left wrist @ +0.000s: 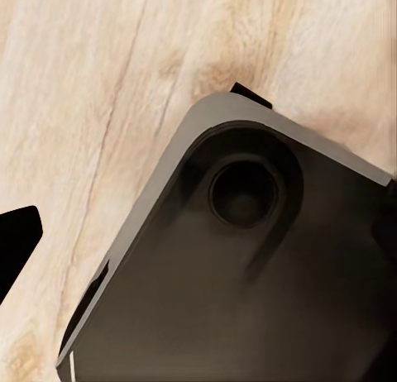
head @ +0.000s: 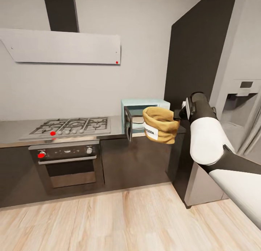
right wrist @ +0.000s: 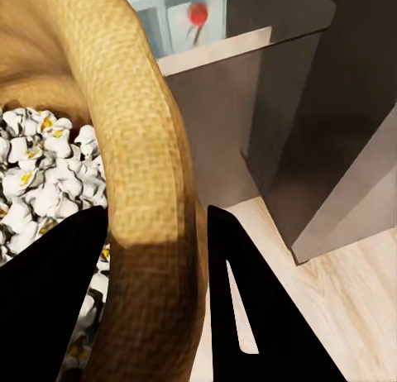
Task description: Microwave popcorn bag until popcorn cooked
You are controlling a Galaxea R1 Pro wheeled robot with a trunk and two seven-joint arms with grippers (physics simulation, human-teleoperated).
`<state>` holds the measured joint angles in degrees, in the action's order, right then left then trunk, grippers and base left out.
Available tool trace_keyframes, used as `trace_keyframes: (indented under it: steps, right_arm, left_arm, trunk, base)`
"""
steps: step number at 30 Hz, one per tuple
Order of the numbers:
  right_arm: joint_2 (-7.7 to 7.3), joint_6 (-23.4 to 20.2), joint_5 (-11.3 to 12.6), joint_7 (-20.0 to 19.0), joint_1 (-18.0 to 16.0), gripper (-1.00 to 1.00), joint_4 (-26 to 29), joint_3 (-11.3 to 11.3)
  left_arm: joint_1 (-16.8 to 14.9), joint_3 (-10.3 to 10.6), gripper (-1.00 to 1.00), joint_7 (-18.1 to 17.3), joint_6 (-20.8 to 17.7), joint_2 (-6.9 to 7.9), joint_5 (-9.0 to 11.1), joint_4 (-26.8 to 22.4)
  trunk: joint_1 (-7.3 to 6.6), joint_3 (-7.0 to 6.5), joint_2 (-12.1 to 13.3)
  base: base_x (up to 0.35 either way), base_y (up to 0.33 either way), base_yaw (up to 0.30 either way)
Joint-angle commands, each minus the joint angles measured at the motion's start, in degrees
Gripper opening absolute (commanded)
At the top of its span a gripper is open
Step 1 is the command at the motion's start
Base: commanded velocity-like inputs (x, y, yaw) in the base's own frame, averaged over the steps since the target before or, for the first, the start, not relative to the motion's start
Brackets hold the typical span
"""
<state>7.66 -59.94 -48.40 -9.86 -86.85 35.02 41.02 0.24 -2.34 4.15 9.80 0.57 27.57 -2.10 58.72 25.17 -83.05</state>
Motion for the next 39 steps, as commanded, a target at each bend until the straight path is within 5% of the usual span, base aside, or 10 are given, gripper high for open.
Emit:
trace_keyframes:
  steps: [1,17,39]
  right_arm:
    - [0.07,-0.06,-0.55,-0.51,-0.07,-1.0,0.12,0.35]
    - [0.15,-0.06,-0.54,-0.68,-0.07,-1.0,0.18,0.08]
    - [0.09,-0.06,-0.56,-0.71,-0.07,-1.0,0.06,0.12]
  left_arm:
    - [0.03,-0.24,1.0,0.17,0.05,-0.06,-0.23,-0.15]
    - [0.03,-0.04,1.0,0.21,-0.31,0.13,0.02,-0.1]
    - [0.03,-0.12,1.0,0.16,-0.13,0.13,-0.06,-0.1]
  trunk:
    - [0.0,0.06,-0.03]
    - [0.0,0.06,-0.03]
    - [0.0,0.06,-0.03]
  base:
    - [0.046,-0.011,0.004]
    - [0.235,-0.144,0.004]
    - [0.167,-0.104,0.184]
